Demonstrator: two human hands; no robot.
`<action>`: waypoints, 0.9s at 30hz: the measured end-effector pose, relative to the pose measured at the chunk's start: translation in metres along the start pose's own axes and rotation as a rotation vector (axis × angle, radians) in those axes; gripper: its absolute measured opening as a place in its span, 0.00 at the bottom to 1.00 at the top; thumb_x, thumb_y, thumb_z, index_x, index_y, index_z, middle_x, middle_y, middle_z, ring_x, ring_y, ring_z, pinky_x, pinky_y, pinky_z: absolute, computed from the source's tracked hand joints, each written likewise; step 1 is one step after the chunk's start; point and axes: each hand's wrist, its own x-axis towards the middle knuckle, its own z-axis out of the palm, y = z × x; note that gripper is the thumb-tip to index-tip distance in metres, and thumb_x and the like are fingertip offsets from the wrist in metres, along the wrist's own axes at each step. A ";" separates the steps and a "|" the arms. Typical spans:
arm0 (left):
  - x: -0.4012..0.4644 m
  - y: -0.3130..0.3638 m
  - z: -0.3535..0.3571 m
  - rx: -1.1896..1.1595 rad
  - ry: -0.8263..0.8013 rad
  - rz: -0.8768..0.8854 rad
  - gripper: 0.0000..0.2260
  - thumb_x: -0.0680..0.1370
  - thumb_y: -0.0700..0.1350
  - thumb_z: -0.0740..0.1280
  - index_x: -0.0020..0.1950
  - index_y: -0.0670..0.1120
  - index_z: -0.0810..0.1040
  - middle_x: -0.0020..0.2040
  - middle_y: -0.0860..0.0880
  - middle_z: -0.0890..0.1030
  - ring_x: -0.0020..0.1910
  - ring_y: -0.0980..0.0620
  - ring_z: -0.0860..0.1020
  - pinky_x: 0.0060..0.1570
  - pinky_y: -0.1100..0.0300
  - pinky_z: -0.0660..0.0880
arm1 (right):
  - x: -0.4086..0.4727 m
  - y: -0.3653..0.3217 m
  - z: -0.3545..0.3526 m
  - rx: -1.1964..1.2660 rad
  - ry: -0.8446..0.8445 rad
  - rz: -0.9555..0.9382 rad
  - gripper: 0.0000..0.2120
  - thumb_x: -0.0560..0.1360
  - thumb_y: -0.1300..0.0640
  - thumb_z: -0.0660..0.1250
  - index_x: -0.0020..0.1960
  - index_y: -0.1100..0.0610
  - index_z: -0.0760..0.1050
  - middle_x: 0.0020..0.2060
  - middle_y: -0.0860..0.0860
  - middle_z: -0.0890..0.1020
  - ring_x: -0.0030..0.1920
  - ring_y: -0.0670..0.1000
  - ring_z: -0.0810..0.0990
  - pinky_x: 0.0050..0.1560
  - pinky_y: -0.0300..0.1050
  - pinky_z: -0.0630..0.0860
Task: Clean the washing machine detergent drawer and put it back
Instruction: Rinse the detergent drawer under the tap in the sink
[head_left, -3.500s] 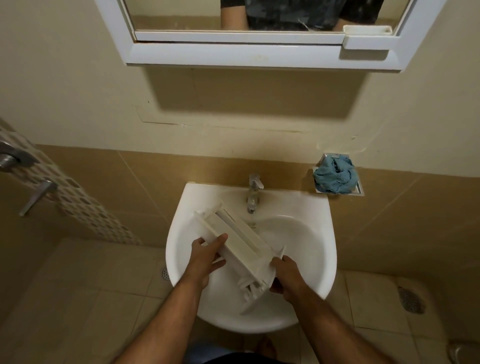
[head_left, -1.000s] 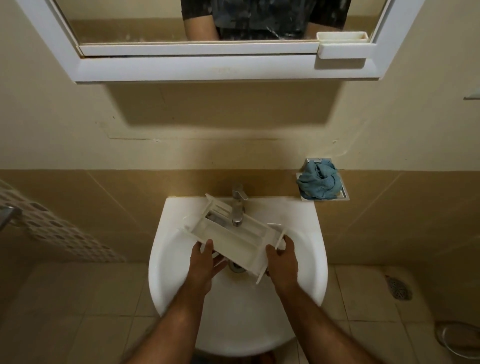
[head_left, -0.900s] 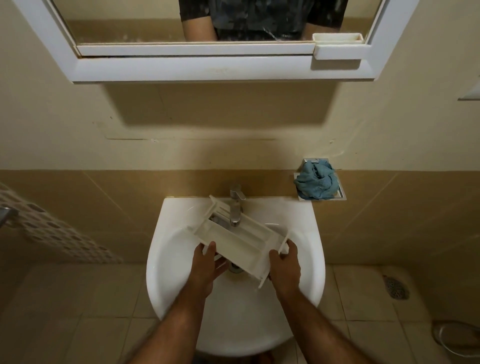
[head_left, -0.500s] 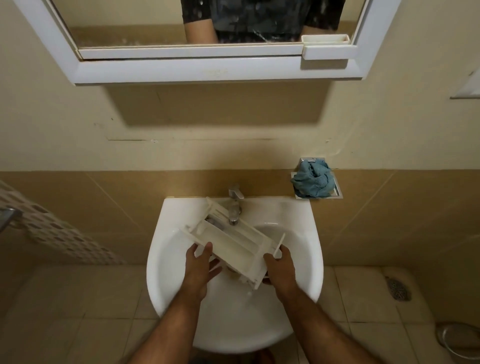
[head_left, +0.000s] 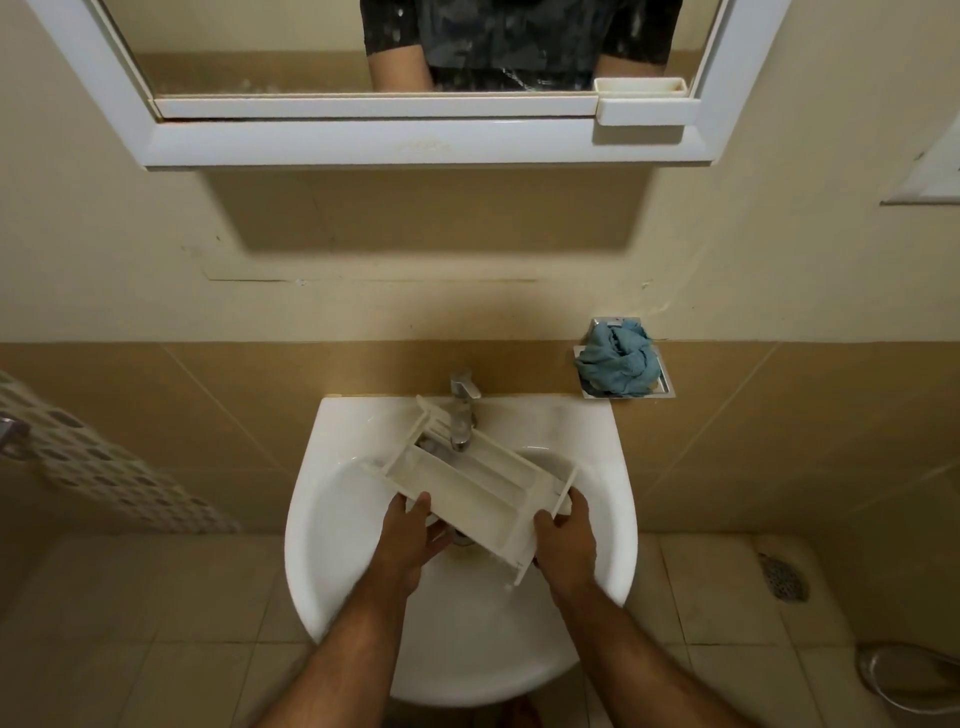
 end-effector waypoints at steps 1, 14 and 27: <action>-0.001 0.000 0.000 0.000 0.000 0.005 0.17 0.84 0.44 0.58 0.74 0.49 0.67 0.60 0.45 0.79 0.53 0.45 0.82 0.41 0.54 0.81 | 0.000 0.001 0.000 0.013 -0.012 0.014 0.28 0.77 0.59 0.63 0.75 0.51 0.61 0.49 0.49 0.79 0.46 0.52 0.80 0.46 0.60 0.82; -0.014 0.011 -0.030 0.049 0.086 0.071 0.21 0.76 0.58 0.69 0.66 0.51 0.74 0.61 0.50 0.80 0.58 0.49 0.79 0.47 0.54 0.80 | 0.007 0.006 0.016 0.181 -0.255 0.353 0.08 0.77 0.56 0.63 0.52 0.60 0.76 0.37 0.57 0.80 0.33 0.56 0.78 0.31 0.45 0.75; -0.016 0.050 0.017 0.184 0.111 0.261 0.20 0.79 0.45 0.68 0.70 0.50 0.69 0.62 0.44 0.78 0.59 0.45 0.78 0.57 0.49 0.77 | 0.022 0.016 0.016 0.439 -0.698 0.893 0.15 0.71 0.60 0.58 0.32 0.60 0.79 0.28 0.53 0.78 0.25 0.51 0.74 0.26 0.34 0.60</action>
